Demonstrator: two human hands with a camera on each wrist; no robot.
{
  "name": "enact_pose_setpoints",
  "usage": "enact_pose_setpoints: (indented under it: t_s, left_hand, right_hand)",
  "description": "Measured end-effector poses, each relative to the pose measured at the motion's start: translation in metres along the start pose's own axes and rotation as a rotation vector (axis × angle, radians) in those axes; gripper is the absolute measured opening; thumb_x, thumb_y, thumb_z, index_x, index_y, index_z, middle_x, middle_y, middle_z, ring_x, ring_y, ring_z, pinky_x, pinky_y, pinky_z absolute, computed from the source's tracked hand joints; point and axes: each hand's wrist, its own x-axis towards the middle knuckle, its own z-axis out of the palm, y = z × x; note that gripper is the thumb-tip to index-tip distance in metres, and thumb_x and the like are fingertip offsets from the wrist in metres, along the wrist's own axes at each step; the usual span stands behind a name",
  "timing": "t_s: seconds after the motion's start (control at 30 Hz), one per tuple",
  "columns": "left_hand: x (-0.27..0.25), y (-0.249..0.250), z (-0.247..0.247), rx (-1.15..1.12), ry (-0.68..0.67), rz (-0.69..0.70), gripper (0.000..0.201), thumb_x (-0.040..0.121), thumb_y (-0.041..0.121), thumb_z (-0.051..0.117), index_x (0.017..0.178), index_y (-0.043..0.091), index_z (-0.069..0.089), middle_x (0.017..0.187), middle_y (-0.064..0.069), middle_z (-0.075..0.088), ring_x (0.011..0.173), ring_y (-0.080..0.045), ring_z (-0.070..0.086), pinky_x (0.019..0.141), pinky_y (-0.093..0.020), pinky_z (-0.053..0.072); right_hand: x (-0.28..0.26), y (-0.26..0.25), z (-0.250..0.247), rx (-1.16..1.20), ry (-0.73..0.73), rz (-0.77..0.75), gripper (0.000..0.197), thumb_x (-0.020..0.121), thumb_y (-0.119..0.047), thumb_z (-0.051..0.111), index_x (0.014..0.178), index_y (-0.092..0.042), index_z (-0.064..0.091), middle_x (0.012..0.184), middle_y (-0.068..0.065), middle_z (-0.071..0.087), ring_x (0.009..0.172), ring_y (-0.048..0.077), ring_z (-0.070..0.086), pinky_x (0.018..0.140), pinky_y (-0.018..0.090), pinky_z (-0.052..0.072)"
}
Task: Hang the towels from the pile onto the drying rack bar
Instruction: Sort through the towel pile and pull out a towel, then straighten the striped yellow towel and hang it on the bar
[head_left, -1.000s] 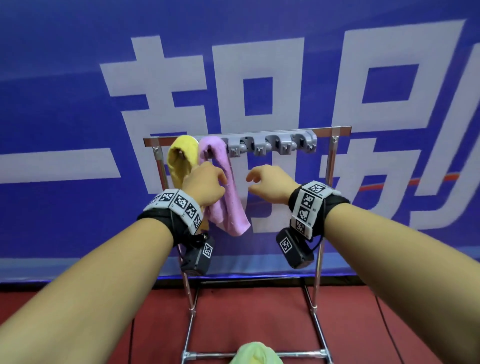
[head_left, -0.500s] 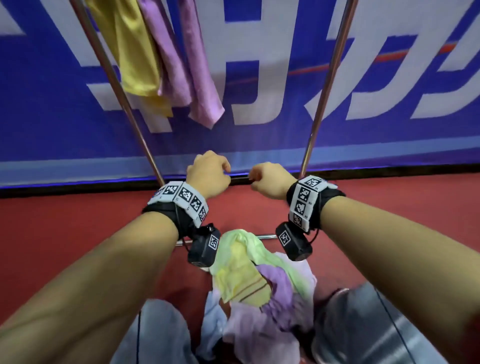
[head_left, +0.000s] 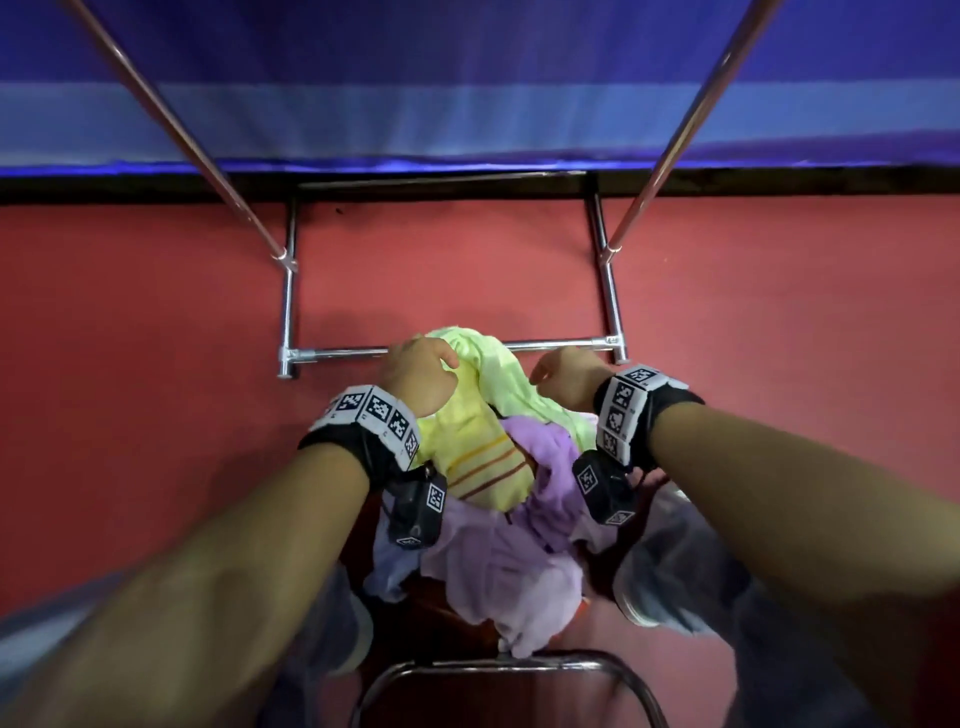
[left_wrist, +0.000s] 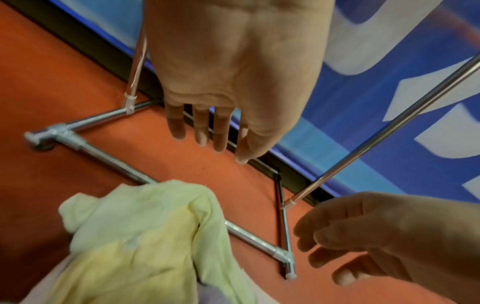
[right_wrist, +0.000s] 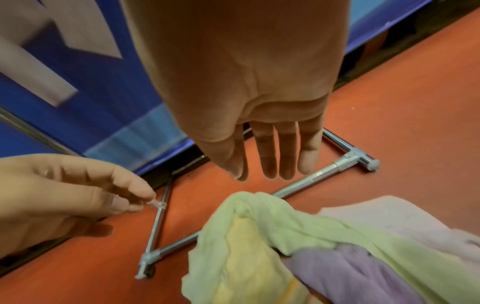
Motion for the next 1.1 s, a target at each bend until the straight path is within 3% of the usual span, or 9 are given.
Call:
enact_pose_setpoints:
  t_s: [0.2,0.37,0.5,0.57,0.67,0.8,0.97,1.03,1.1]
  left_hand:
    - [0.032,-0.039,0.077,-0.078,-0.165,-0.192,0.026,0.078,0.013,0.060,0.070,0.038,0.062,0.106,0.007,0.068,0.095,-0.021,0.066,0.086,-0.031,0.054]
    - [0.038,-0.061,0.111,-0.093,-0.299,-0.174,0.028,0.083,0.008,0.057,0.098,0.023,0.074,0.116,-0.003,0.069,0.109,-0.025,0.062,0.097,-0.034,0.049]
    - [0.038,-0.072,0.123,-0.104,-0.314,-0.208,0.031,0.081,0.004,0.049,0.093,0.022,0.071,0.123,-0.007,0.061,0.113,-0.027,0.059,0.100,-0.037,0.047]
    - [0.038,-0.076,0.125,-0.101,-0.327,-0.218,0.033,0.082,0.002,0.047,0.094,0.022,0.071,0.127,-0.007,0.059,0.115,-0.027,0.057,0.102,-0.037,0.045]
    - [0.041,-0.081,0.122,-0.146,-0.311,-0.199,0.033,0.081,0.002,0.050,0.096,0.021,0.072,0.125,-0.005,0.062,0.115,-0.025,0.058,0.099,-0.033,0.047]
    - [0.047,-0.079,0.111,-0.205,-0.247,-0.168,0.036,0.083,0.000,0.050,0.105,0.016,0.074,0.118,0.000,0.068,0.112,-0.018,0.060,0.091,-0.023,0.045]
    - [0.047,-0.076,0.109,-0.217,-0.277,-0.147,0.037,0.084,0.001,0.050,0.106,0.019,0.074,0.117,0.004,0.068,0.112,-0.014,0.060,0.096,-0.026,0.048]
    - [0.045,-0.077,0.108,-0.226,-0.276,-0.149,0.037,0.083,0.001,0.051,0.103,0.020,0.074,0.116,0.004,0.069,0.111,-0.015,0.062,0.097,-0.029,0.050]
    - [0.042,-0.076,0.102,-0.235,-0.271,-0.146,0.034,0.083,0.001,0.054,0.100,0.022,0.074,0.111,0.003,0.071,0.104,-0.018,0.064,0.092,-0.030,0.052]
  right_hand:
    - [0.045,0.030,0.056,-0.010,-0.144,0.017,0.035,0.093,-0.015,0.051,0.123,-0.020,0.068,0.133,0.004,0.061,0.119,0.025,0.058,0.100,0.029,0.044]
    - [0.071,0.037,0.102,0.100,-0.233,0.009,0.030,0.092,-0.017,0.056,0.117,-0.023,0.072,0.124,0.005,0.067,0.117,0.025,0.059,0.096,0.026,0.041]
    - [0.082,0.033,0.132,0.102,-0.323,0.009,0.037,0.097,-0.018,0.049,0.131,-0.021,0.062,0.133,0.007,0.060,0.121,0.025,0.055,0.099,0.028,0.040]
    - [0.086,0.034,0.140,0.162,-0.373,0.003,0.033,0.097,-0.016,0.050,0.127,-0.013,0.064,0.128,0.010,0.062,0.117,0.024,0.056,0.100,0.029,0.041]
    - [0.091,0.039,0.144,0.257,-0.363,0.019,0.020,0.087,-0.011,0.056,0.102,-0.011,0.070,0.107,0.011,0.068,0.096,0.018,0.055,0.085,0.024,0.039]
    - [0.090,0.039,0.152,0.221,-0.420,0.125,0.033,0.091,-0.014,0.060,0.124,-0.011,0.065,0.126,0.011,0.063,0.115,0.026,0.059,0.081,0.022,0.040]
    - [0.081,0.033,0.145,0.264,-0.443,0.063,0.033,0.095,-0.015,0.058,0.127,-0.008,0.063,0.123,0.009,0.064,0.096,0.013,0.053,0.077,0.018,0.042]
    - [0.076,0.031,0.136,0.416,-0.391,0.025,0.034,0.095,-0.008,0.057,0.129,-0.008,0.061,0.112,0.005,0.066,0.091,0.012,0.057,0.068,0.009,0.044]
    - [0.068,0.024,0.125,0.404,-0.304,0.005,0.032,0.090,-0.004,0.061,0.120,-0.013,0.066,0.082,-0.005,0.066,0.070,0.007,0.053,0.058,0.008,0.040]
